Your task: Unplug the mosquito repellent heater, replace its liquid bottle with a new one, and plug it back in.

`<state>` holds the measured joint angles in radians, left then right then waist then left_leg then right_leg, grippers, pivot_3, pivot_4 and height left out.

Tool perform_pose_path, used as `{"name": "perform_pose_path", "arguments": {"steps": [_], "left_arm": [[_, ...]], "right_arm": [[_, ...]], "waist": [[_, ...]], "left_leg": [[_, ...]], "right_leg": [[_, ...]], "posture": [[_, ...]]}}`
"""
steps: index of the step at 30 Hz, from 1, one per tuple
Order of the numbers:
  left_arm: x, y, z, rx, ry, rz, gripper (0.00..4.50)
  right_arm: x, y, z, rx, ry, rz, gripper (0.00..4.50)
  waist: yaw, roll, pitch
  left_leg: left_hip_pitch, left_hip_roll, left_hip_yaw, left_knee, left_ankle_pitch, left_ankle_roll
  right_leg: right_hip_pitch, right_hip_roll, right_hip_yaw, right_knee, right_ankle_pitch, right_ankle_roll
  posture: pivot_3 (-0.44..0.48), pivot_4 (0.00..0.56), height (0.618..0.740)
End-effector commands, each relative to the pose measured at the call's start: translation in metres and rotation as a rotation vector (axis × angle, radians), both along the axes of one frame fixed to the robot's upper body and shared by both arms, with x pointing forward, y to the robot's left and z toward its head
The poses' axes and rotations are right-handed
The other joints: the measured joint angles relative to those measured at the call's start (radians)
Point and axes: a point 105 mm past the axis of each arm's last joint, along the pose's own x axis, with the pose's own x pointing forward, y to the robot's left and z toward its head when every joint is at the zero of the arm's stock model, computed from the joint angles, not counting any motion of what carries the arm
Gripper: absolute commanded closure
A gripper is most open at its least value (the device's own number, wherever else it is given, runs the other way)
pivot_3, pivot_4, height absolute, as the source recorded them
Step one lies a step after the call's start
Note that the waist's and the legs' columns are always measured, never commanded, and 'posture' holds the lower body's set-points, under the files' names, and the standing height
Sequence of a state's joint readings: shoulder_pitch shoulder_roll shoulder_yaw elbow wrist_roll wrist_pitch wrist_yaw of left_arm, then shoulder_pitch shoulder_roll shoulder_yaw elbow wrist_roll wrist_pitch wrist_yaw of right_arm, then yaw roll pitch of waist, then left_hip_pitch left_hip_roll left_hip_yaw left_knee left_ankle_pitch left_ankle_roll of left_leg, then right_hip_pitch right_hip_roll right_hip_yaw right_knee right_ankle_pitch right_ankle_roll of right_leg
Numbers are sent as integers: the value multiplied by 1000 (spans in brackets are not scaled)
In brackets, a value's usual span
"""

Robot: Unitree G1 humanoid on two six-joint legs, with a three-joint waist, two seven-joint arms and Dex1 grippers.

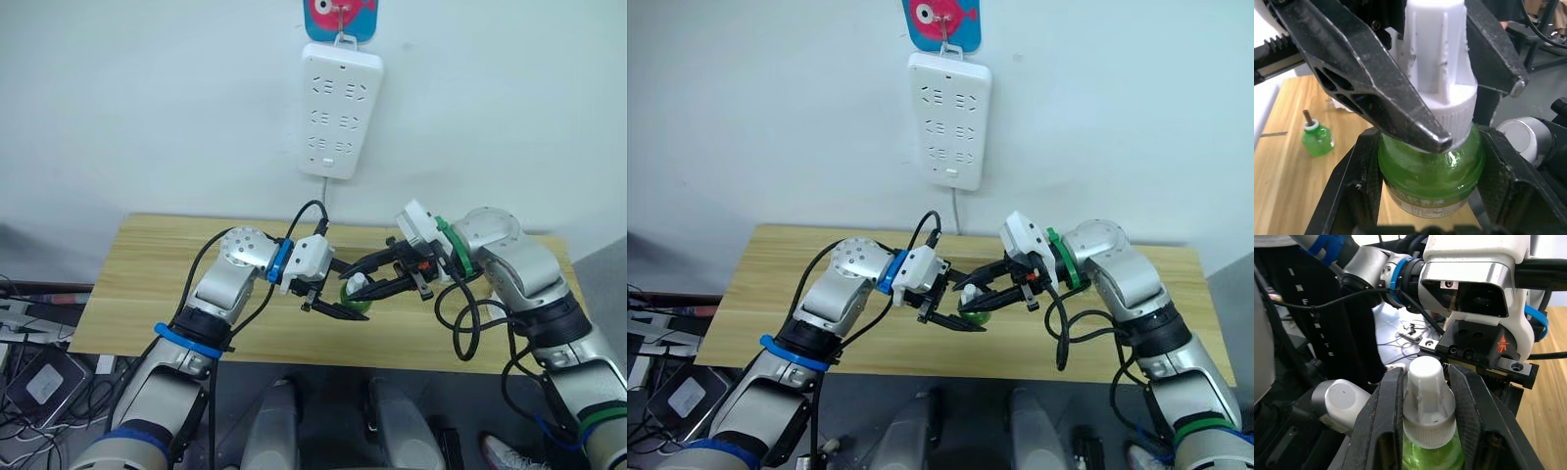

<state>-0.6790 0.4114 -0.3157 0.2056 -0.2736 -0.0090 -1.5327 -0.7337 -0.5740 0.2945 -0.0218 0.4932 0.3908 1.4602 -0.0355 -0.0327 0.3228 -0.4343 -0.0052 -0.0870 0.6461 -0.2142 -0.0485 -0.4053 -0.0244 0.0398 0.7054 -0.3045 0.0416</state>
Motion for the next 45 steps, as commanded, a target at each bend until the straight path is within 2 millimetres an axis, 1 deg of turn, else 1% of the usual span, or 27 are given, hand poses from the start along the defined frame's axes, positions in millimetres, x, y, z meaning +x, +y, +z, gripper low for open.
{"name": "perform_pose_path", "arguments": {"steps": [1,5,7,10,15,20,24,26,28,36,38,40,42,45], "left_arm": [[-6,-4,-1,1,-11,-40,2234],[-1,-4,-1,-8,-14,-14,2234],[1,-4,-1,-13,-12,-3,2234],[5,-5,0,-31,-2,25,2234],[12,-8,4,-59,5,74,2234],[14,-7,4,-59,11,83,2234],[14,-8,5,-54,2,76,2234],[15,-9,5,-56,1,77,2234],[15,-9,5,-56,0,76,2234],[14,-6,3,-53,4,78,2234],[14,-6,2,-53,3,78,2234],[13,-5,1,-52,5,77,2234],[12,-5,1,-51,7,76,2234],[10,-5,1,-51,7,72,2234]], "right_arm": [[2,-16,14,18,-29,-46,2161],[-7,-40,10,-11,-15,-125,689],[-11,-46,9,-10,-21,-188,24],[-17,-47,10,15,-30,-273,24],[-17,-25,12,114,-67,-465,24],[-19,-6,0,149,-57,-577,24],[-1,1,-3,175,-107,-690,24],[6,-2,-1,195,-119,-737,24],[8,-6,1,208,-117,-760,24],[-8,-41,0,148,-104,-756,24],[-11,-45,1,139,-102,-748,24],[-18,-45,3,140,-91,-707,24],[-25,-41,5,148,-62,-662,24],[-27,-28,7,172,-54,-634,24]], "waist": [[4,0,0],[12,0,0],[9,0,0],[1,0,0],[-10,0,0],[-11,0,0],[-13,0,0],[-13,0,0],[-13,0,0],[-12,0,0],[-14,0,0],[-15,0,-1],[-15,0,-1],[-16,0,-1]], "left_leg": [[0,0,0,0,0,0],[-1,-1,-2,0,0,0],[-1,-1,-2,0,0,0],[-1,-1,-2,0,0,0],[1,1,-2,0,0,0],[0,0,-2,1,0,0],[0,0,-2,1,0,0],[0,0,-2,1,1,-1],[0,0,-2,1,1,-1],[0,0,-1,0,1,-1],[0,0,0,0,0,-1],[0,0,1,0,1,-1],[1,0,1,0,1,-1],[1,0,1,0,1,-1]], "right_leg": [[0,0,0,0,0,0],[0,-1,-1,-1,0,0],[0,-2,0,-2,0,0],[0,-2,0,-1,0,0],[0,-1,0,3,0,0],[-1,0,1,4,0,0],[-1,0,1,4,0,0],[-1,0,0,4,0,0],[-1,0,0,4,0,0],[-1,0,1,4,0,0],[-1,0,1,4,0,0],[-1,0,1,4,0,0],[-1,1,0,5,0,0],[-1,1,0,6,0,0]], "posture": [[52,290,740],[43,285,740],[27,283,740],[19,281,740],[8,278,740],[1,279,740],[-2,270,740],[0,267,740],[-5,267,740],[-6,263,740],[-3,258,740],[-3,252,740],[-1,253,740],[3,251,740]]}}
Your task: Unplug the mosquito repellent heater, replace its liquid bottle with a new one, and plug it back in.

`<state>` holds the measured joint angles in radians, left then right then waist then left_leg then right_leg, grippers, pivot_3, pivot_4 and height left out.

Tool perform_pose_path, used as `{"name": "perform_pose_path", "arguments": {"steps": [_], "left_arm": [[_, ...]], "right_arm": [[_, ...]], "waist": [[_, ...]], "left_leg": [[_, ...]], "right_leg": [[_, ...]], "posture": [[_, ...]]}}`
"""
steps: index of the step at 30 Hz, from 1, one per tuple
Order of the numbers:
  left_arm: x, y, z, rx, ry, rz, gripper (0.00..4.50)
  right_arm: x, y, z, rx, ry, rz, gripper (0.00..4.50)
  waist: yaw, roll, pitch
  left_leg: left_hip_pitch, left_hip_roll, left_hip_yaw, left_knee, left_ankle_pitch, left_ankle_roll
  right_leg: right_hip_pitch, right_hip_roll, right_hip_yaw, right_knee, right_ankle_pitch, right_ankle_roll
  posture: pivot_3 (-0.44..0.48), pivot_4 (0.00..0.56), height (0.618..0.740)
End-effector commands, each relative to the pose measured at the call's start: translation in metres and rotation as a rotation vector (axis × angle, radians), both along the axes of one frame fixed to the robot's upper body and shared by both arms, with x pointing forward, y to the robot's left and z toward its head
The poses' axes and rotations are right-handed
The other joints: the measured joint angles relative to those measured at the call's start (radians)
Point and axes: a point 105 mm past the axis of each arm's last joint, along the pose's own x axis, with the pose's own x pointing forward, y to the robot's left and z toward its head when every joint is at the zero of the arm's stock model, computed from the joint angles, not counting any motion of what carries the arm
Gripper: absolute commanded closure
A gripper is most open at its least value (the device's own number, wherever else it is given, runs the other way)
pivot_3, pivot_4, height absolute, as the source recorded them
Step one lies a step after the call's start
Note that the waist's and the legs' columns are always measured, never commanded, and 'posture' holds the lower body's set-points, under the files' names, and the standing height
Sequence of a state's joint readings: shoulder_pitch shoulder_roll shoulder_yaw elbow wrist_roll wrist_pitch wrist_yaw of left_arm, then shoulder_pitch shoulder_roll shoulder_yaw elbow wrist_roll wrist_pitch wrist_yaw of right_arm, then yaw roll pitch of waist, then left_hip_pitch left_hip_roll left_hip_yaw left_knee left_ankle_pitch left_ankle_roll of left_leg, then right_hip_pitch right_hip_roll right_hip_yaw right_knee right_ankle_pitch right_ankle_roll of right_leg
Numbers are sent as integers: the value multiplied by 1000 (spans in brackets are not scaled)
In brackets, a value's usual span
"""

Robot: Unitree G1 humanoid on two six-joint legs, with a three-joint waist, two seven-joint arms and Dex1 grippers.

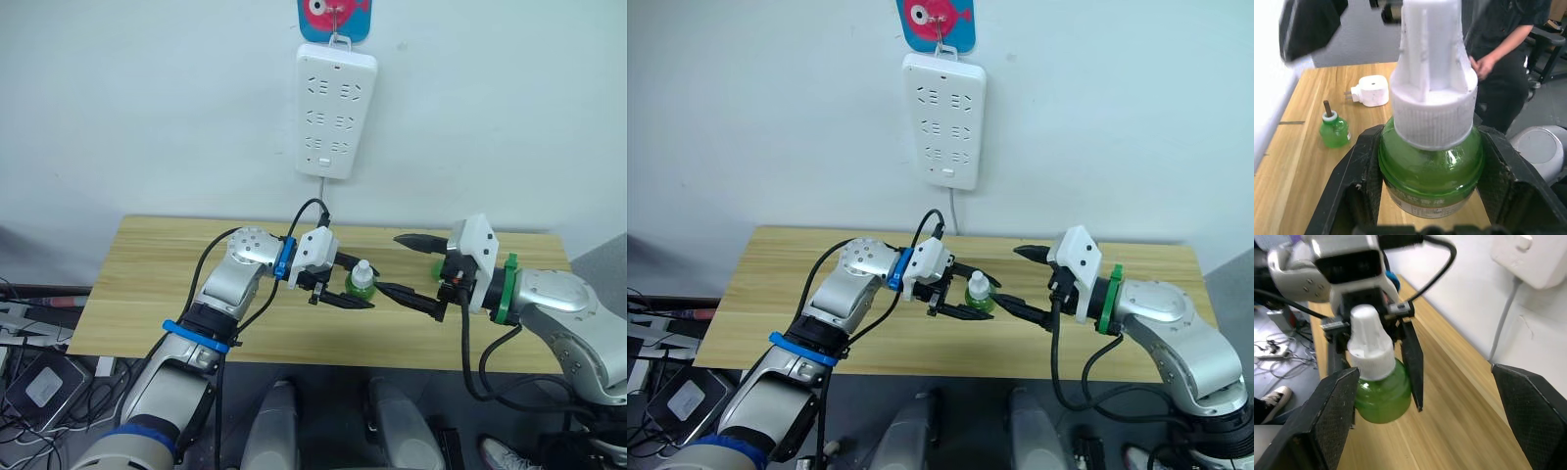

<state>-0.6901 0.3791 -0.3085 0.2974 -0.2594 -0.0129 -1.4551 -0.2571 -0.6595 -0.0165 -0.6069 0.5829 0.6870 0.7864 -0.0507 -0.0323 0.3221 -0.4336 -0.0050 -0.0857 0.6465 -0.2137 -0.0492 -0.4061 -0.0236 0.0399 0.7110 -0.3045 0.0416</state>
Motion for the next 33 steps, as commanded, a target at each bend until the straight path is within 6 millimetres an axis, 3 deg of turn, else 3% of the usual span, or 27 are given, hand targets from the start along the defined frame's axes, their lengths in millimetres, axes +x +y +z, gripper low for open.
{"name": "perform_pose_path", "arguments": {"steps": [1,6,12,20,23,27,30,32,33], "left_arm": [[-6,-2,8,-18,-41,-33,2234],[-7,-5,9,-21,-42,-40,2234],[-8,-5,9,-20,-43,-43,2234],[-8,-5,10,-21,-40,-44,2234],[-8,-5,9,-20,-39,-45,2234],[-8,-6,8,-19,-40,-47,2234],[-8,-7,9,-24,-46,-48,2234],[-9,-8,11,-26,-46,-50,2234],[-9,-8,11,-27,-46,-52,2234]], "right_arm": [[-10,21,13,44,-48,67,24],[-3,37,9,67,-53,59,24],[11,31,4,35,-80,-16,24],[-4,4,9,9,-23,5,24],[-20,5,18,62,48,87,24],[-23,14,26,124,93,115,24],[-19,21,29,172,101,104,599],[-17,25,26,167,101,93,1233],[-17,26,24,164,102,92,1233]], "waist": [[-1,0,0],[1,0,-1],[1,0,-2],[2,-1,-2],[1,-1,-2],[-2,-1,-2],[-2,-1,-2],[-2,-1,-2],[-1,-1,-2]], "left_leg": [[0,0,0,0,0,0],[0,0,0,0,0,0],[0,-1,0,0,2,-3],[0,-1,1,0,1,-2],[0,0,1,0,0,0],[0,0,1,0,0,0],[0,0,1,0,0,0],[0,0,1,0,0,0],[0,-1,1,0,0,0]], "right_leg": [[0,0,0,0,0,0],[0,0,0,0,0,0],[0,-1,1,0,0,0],[0,-1,0,0,0,0],[0,0,0,0,0,0],[0,0,0,0,0,0],[0,0,0,1,0,0],[0,0,0,1,0,0],[0,0,0,1,0,0]], "posture": [[5,248,740],[7,245,740],[6,242,740],[-5,248,740],[-5,248,740],[-8,252,740],[-4,253,740],[0,256,740],[0,256,740]]}}
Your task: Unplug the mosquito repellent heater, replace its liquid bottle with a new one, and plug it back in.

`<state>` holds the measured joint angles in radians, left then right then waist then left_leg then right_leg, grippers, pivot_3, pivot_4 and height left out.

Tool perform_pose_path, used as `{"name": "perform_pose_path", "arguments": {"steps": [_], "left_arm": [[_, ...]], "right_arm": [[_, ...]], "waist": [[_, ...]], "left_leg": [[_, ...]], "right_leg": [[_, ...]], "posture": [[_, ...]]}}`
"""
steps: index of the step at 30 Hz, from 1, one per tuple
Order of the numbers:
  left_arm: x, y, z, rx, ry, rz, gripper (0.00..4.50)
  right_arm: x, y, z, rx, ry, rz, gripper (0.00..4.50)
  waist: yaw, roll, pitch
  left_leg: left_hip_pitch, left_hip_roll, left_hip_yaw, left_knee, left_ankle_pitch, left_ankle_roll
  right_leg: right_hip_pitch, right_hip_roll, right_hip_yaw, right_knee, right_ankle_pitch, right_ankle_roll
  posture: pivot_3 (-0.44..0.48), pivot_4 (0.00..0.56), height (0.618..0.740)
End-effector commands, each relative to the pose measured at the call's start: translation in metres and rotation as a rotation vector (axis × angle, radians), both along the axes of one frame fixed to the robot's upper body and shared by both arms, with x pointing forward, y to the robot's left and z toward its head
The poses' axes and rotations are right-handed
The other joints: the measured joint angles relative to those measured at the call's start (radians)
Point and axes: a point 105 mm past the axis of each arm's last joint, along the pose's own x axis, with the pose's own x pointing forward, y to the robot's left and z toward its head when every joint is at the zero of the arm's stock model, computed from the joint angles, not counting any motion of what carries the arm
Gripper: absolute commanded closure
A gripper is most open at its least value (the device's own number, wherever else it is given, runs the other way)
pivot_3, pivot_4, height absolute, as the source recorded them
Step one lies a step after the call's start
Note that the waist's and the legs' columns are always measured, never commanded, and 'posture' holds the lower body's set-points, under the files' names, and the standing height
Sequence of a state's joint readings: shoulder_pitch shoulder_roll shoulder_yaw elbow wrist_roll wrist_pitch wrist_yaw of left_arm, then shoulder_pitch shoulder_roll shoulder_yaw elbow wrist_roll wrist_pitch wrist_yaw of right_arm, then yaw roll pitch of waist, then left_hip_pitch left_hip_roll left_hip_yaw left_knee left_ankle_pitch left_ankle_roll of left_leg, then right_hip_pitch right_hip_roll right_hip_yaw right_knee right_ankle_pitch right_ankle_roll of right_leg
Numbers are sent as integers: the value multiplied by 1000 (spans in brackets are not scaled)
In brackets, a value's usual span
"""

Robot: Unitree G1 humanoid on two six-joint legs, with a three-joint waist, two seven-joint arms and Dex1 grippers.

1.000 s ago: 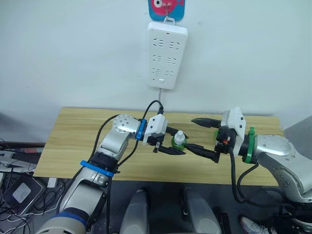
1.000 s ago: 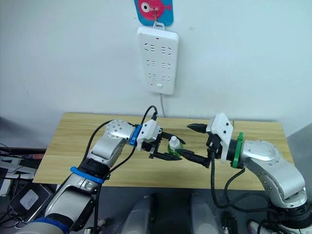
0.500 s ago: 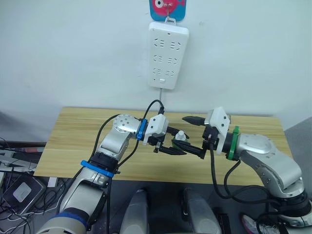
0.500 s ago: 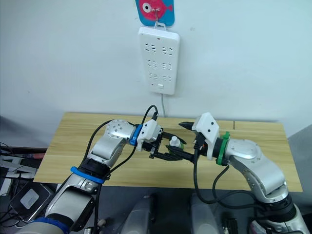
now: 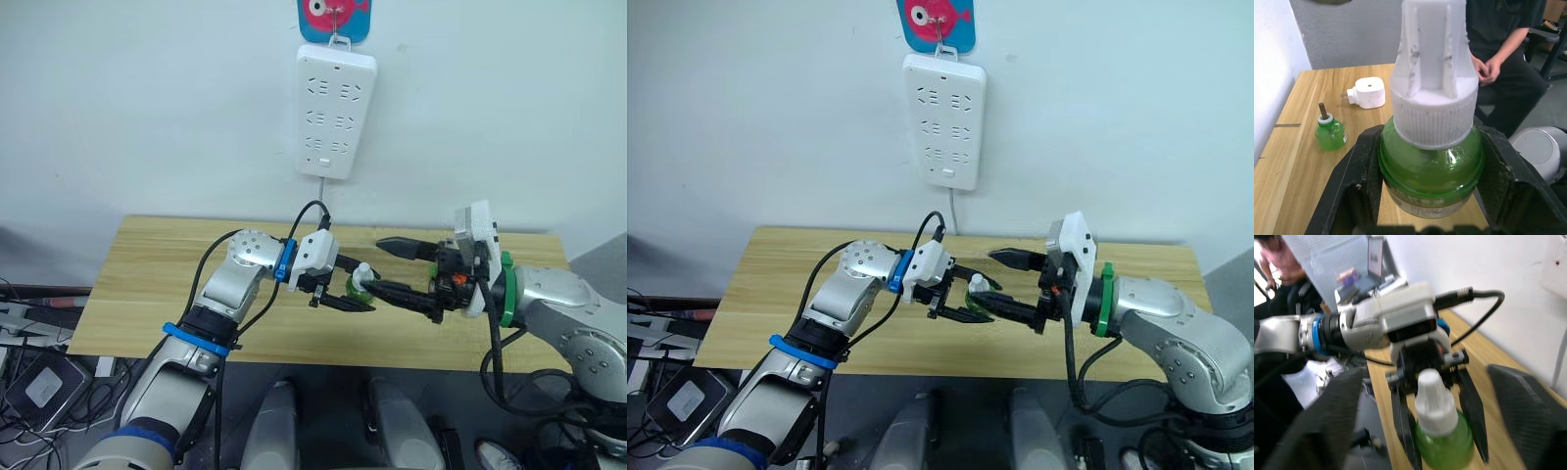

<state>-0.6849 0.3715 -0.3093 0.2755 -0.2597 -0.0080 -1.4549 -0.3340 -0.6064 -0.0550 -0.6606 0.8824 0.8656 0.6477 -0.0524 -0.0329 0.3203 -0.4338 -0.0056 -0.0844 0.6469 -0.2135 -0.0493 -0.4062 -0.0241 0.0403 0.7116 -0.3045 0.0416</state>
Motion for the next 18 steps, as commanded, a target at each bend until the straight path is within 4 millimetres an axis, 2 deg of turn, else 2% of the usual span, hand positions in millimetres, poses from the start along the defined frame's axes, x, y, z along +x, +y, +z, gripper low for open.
{"name": "perform_pose_path", "arguments": {"steps": [1,8,11,16,18], "left_arm": [[-6,-5,10,-19,-39,-39,2234],[-6,-5,9,-16,-36,-41,2234],[-6,-5,9,-16,-37,-40,2234],[-6,-5,8,-17,-34,-35,2234],[-6,-5,7,-15,-31,-33,2234]], "right_arm": [[-3,6,1,-7,-25,5,1233],[1,10,-6,-48,-57,-1,1233],[3,11,-6,-54,-73,-1,1833],[4,10,-6,-69,-119,-1,3649],[3,10,-3,-41,-119,2,4144]], "waist": [[0,0,0],[0,0,0],[0,0,0],[0,0,0],[0,0,0]], "left_leg": [[0,0,0,0,0,0],[0,0,0,0,0,0],[0,0,0,0,0,0],[0,0,0,0,0,0],[0,0,0,0,0,0]], "right_leg": [[0,0,0,0,0,0],[0,0,0,0,0,0],[0,0,0,0,0,0],[0,0,0,0,0,0],[0,0,0,0,0,0]], "posture": [[0,256,740],[-1,258,740],[0,260,740],[0,263,740],[0,263,740]]}}
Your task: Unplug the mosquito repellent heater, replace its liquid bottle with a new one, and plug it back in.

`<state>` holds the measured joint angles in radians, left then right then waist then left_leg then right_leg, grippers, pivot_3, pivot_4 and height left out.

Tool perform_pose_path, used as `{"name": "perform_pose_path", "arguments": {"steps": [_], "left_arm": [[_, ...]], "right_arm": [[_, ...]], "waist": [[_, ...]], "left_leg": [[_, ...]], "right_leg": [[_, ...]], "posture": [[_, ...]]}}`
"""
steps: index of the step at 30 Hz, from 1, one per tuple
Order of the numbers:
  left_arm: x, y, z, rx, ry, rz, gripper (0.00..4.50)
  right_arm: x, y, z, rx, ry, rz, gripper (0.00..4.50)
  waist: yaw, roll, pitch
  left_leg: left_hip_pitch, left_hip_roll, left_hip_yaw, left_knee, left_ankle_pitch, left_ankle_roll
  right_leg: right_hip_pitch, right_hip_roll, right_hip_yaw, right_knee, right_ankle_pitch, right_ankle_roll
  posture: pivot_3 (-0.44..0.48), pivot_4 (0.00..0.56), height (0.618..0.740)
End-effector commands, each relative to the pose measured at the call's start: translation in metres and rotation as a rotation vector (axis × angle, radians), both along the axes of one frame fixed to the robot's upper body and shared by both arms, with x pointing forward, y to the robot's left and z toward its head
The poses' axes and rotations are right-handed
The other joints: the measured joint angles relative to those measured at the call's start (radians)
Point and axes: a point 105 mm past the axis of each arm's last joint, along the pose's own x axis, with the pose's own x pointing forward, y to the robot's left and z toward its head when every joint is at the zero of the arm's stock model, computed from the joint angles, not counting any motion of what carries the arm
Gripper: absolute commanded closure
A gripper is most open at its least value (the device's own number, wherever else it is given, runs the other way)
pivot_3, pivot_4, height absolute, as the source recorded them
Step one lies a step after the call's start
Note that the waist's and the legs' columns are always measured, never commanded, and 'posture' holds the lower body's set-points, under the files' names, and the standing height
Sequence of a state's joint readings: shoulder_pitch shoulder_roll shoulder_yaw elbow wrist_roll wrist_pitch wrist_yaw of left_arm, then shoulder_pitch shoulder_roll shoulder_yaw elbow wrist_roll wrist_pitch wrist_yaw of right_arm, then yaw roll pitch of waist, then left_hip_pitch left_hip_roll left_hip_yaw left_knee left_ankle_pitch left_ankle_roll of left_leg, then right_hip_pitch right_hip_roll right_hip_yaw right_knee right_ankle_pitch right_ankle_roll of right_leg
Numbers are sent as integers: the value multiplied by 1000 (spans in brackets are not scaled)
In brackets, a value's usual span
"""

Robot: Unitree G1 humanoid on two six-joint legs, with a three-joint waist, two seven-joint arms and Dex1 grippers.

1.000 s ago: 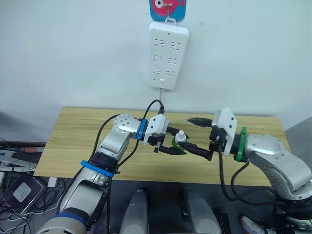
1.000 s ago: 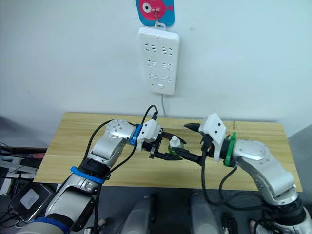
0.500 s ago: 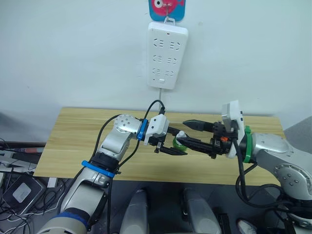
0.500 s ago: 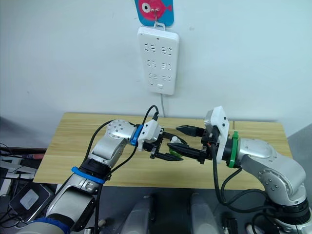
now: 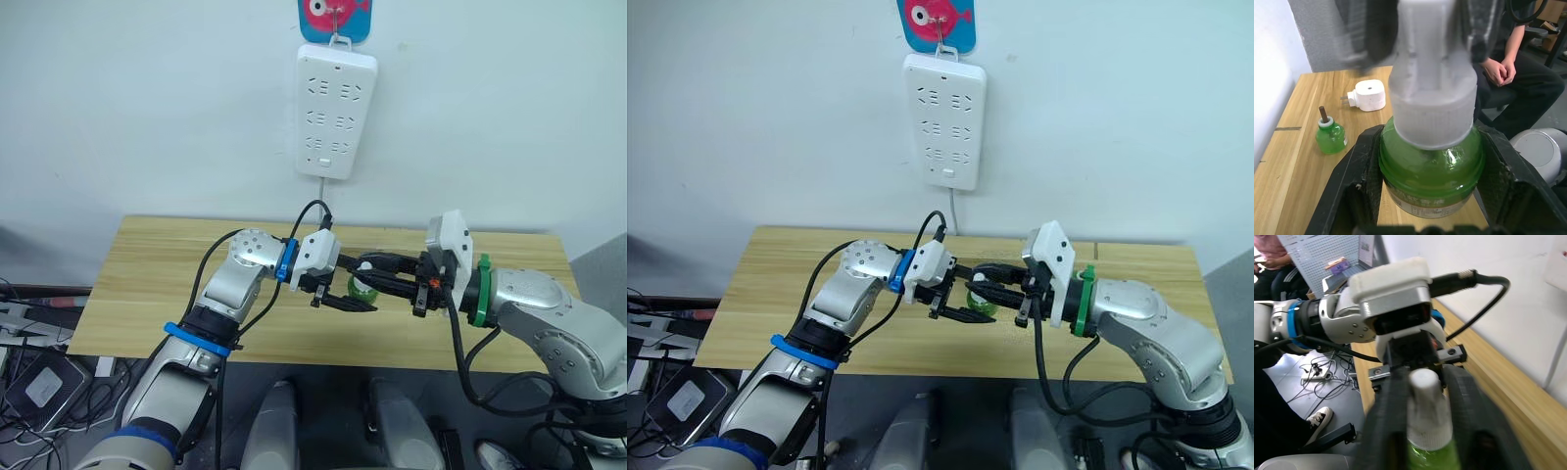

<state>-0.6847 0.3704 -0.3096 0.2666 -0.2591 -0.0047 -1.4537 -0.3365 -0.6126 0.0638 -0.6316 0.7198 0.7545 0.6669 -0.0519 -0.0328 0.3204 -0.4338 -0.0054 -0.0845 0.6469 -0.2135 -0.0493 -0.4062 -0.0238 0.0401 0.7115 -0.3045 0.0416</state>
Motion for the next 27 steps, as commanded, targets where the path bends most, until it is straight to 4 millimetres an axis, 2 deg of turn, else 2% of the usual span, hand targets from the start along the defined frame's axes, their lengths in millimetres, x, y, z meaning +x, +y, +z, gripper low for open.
{"name": "perform_pose_path", "arguments": {"steps": [1,5,8,10,12,14,18,21,27], "left_arm": [[-5,-3,5,-12,-26,-27,2234],[1,4,-4,-27,16,60,2234],[1,11,-11,-33,27,117,2234],[6,17,-14,-41,26,176,2234],[9,21,-15,-44,16,217,2234],[11,23,-14,-49,10,239,2234],[14,24,-9,-63,6,262,2234],[17,26,-5,-67,-6,280,2234],[30,27,9,-106,-32,349,2234]], "right_arm": [[-5,1,13,54,-49,20,4148],[-4,-1,49,185,-95,-13,4148],[10,-11,66,245,-123,-114,4148],[30,-29,68,251,-166,-270,4148],[48,-49,53,186,-214,-432,4148],[57,-58,36,148,-212,-508,4148],[77,-80,-19,53,-173,-692,4148],[85,-85,-46,59,-147,-753,4148],[103,-94,-84,50,-157,-863,4148]], "waist": [[0,0,0],[-3,0,0],[-5,0,0],[-3,0,0],[6,0,0],[12,0,0],[12,0,0],[10,0,1],[8,0,4]], "left_leg": [[0,0,0,0,0,0],[0,0,-1,0,0,0],[1,1,-2,0,0,0],[1,1,-4,0,0,0],[0,0,-3,0,0,0],[0,-1,-2,0,0,0],[0,0,1,-1,0,0],[0,0,1,-1,0,0],[1,1,2,-1,0,0]], "right_leg": [[0,0,0,0,0,0],[0,0,0,0,0,0],[0,0,2,0,0,0],[0,0,0,0,0,0],[0,0,-1,1,0,0],[0,0,0,0,0,0],[0,-1,1,0,0,0],[0,0,1,1,0,0],[-1,1,1,1,0,0]], "posture": [[0,263,740],[-2,267,740],[-6,277,740],[-1,280,740],[4,287,740],[6,292,740],[29,315,740],[33,335,740],[52,377,740]]}}
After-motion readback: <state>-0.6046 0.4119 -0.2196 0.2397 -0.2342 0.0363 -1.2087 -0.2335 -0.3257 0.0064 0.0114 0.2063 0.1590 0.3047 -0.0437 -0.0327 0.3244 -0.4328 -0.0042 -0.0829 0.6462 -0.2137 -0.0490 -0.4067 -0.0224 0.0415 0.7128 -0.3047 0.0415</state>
